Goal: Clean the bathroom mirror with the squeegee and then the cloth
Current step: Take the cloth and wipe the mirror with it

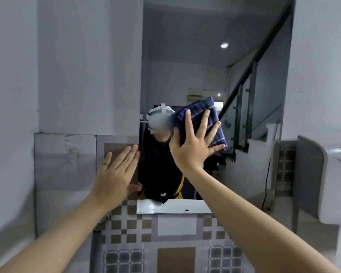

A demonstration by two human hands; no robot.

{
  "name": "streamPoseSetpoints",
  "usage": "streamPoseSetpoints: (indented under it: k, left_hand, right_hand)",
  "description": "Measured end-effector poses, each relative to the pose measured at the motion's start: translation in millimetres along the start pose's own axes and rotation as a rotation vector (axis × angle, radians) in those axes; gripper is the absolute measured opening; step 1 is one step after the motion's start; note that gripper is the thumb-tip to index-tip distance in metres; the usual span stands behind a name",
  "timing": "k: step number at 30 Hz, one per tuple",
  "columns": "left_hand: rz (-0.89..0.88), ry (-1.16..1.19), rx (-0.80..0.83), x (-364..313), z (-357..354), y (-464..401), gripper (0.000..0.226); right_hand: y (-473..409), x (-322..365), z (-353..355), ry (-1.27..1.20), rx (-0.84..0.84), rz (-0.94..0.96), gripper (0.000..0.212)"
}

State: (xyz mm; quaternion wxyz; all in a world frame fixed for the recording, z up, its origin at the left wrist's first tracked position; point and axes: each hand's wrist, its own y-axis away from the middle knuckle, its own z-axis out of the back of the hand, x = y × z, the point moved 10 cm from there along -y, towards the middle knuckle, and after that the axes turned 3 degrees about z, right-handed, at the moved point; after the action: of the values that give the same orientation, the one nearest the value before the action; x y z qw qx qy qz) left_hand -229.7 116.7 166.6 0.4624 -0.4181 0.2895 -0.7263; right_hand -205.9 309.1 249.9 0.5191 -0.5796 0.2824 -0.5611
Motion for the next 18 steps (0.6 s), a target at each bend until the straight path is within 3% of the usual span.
streamPoseSetpoints:
  k: [6,13,18]
  left_hand:
    - [-0.013,-0.02,-0.035,-3,3,4,0.087]
    - [-0.029,-0.054,-0.047,-4,1,9,0.076]
    - [-0.044,-0.126,-0.056,-3,-5,10,0.08]
  right_hand:
    - [8,66,-23,0.125,0.085,0.423,0.054]
    - [27,50,-19,0.286,0.181,0.904,0.052]
    - [17,-7,6,0.344,0.125,0.958,0.054]
